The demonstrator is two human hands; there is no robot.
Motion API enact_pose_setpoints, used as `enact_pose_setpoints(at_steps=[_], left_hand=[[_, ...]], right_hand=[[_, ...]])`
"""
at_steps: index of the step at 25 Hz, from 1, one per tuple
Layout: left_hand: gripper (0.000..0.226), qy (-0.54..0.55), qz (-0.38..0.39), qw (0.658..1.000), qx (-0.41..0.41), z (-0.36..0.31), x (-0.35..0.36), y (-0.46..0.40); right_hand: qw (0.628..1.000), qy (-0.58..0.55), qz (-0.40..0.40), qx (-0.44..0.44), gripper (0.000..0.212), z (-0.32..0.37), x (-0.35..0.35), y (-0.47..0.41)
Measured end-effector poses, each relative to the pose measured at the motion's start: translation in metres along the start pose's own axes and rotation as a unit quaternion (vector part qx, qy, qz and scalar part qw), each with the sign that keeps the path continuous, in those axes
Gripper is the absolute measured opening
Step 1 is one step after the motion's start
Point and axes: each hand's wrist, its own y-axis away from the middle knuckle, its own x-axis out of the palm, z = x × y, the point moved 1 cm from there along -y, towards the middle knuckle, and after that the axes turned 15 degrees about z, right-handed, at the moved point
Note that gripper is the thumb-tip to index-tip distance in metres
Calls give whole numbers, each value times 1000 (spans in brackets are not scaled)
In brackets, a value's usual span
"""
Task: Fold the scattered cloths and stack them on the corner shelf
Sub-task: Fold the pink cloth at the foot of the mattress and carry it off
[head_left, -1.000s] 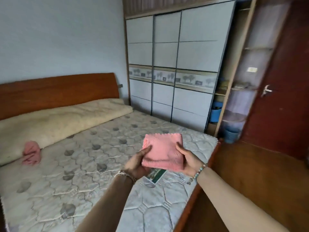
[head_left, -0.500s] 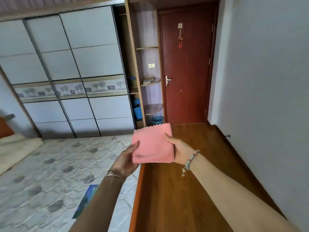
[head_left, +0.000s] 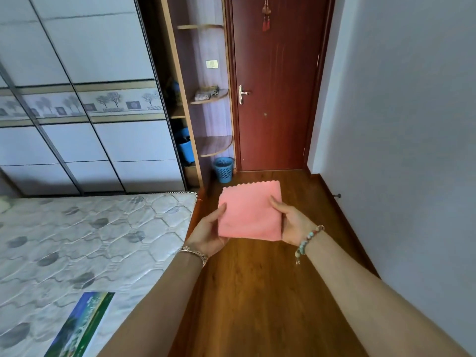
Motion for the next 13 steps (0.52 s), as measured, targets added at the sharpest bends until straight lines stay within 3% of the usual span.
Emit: enact_pose_setpoints(at_steps=[5,9,12,13], left_hand=[[38,-77,12,997,-2,-35,-10,-115],[53,-96,14,995,-2,-74,-42,-230],[77,-82,30,996,3,-108,-60,-311],[74,-76,30,997,4,-120,-68,-341]], right_hand=[[1000,-5,-9,5,46,60,-52,-82],[1000,-2,-27,13,50,119,-90,-173],[1000,-8,-21,17,47,167,-110,-242],[1000,-6,-25,17,46,184,-117,-268]])
